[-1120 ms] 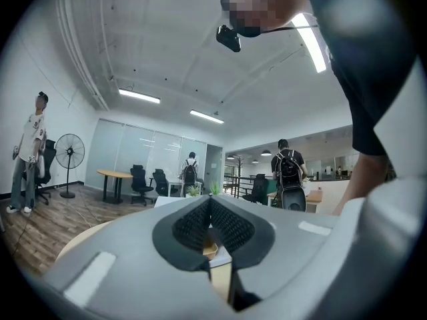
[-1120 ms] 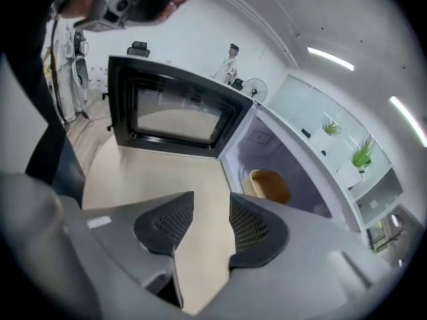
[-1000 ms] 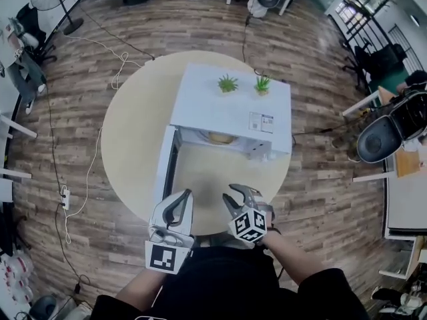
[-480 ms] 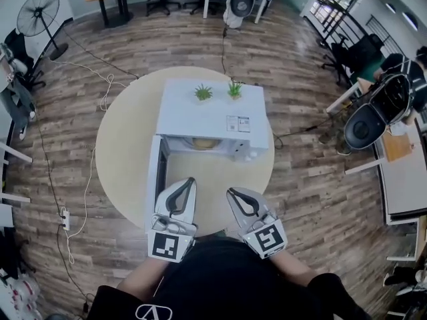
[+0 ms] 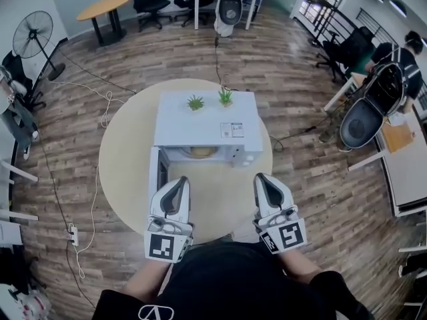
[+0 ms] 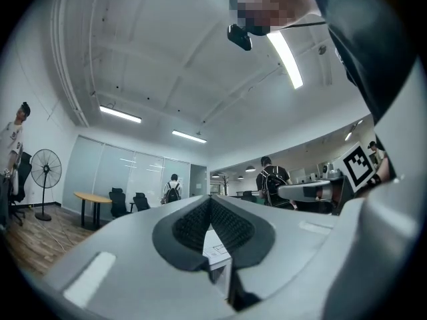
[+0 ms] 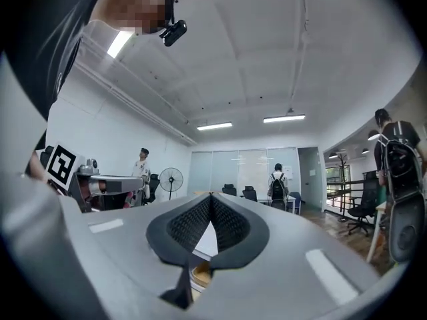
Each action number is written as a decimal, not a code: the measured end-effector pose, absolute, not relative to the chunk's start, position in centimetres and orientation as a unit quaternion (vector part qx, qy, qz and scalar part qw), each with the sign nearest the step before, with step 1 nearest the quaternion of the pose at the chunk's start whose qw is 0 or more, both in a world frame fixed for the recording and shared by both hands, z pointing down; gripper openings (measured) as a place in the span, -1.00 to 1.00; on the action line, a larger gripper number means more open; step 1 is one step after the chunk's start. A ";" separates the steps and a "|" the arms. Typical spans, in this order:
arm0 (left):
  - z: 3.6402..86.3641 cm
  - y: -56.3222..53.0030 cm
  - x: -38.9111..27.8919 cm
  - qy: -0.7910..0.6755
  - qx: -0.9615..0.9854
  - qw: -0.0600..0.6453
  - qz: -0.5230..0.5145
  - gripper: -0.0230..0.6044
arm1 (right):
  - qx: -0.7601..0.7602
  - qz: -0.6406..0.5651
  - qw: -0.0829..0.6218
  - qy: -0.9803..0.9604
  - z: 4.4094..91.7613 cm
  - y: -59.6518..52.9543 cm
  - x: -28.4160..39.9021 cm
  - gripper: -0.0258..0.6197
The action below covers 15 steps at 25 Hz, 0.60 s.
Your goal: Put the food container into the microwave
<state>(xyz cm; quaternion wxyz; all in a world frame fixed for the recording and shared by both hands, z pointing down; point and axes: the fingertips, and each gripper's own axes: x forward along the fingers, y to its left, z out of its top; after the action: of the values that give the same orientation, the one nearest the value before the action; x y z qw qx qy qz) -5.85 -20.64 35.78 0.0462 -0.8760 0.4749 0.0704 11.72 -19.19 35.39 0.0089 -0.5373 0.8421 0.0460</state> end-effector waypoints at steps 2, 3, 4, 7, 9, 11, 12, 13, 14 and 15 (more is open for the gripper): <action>35.1 -20.8 -5.9 0.477 -0.873 0.053 0.083 -0.93 | -0.545 0.051 0.007 0.837 35.4 -19.2 12.0 -0.90; 34.9 -20.9 -5.9 0.478 -0.873 0.055 0.086 -0.93 | -0.548 0.054 0.005 0.835 35.3 -19.2 12.1 -0.90; 34.8 -20.9 -5.8 0.477 -0.873 0.057 0.087 -0.93 | -0.550 0.056 0.003 0.834 35.3 -19.3 12.1 -0.90; 34.7 -21.0 -5.3 0.475 -0.874 0.058 0.086 -0.93 | -0.551 0.054 0.002 0.833 35.4 -19.4 12.5 -0.90; 34.7 -21.1 -5.0 0.473 -0.875 0.058 0.084 -0.93 | -0.554 0.055 0.003 0.831 35.4 -19.5 12.9 -0.90; 34.8 -21.2 -4.8 0.472 -0.876 0.058 0.084 -0.93 | -0.554 0.055 0.003 0.831 35.5 -19.7 13.1 -0.90; 34.8 -21.3 -4.7 0.472 -0.876 0.058 0.085 -0.93 | -0.554 0.053 0.003 0.831 35.6 -19.8 13.2 -0.90; 34.8 -21.3 -4.6 0.471 -0.876 0.058 0.085 -0.93 | -0.553 0.051 0.001 0.832 35.7 -19.8 13.2 -0.90; 34.8 -21.3 -4.6 0.471 -0.876 0.057 0.085 -0.93 | -0.552 0.050 -0.001 0.833 35.8 -19.9 13.1 -0.90; 34.8 -21.4 -4.6 0.472 -0.876 0.057 0.084 -0.93 | -0.551 0.049 -0.005 0.833 35.9 -20.0 13.1 -0.90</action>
<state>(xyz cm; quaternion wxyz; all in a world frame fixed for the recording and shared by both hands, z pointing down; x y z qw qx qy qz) -4.58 -21.36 34.82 0.0567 -0.8759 0.4718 0.0839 13.07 -19.97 35.94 -0.0047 -0.5505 0.8334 0.0490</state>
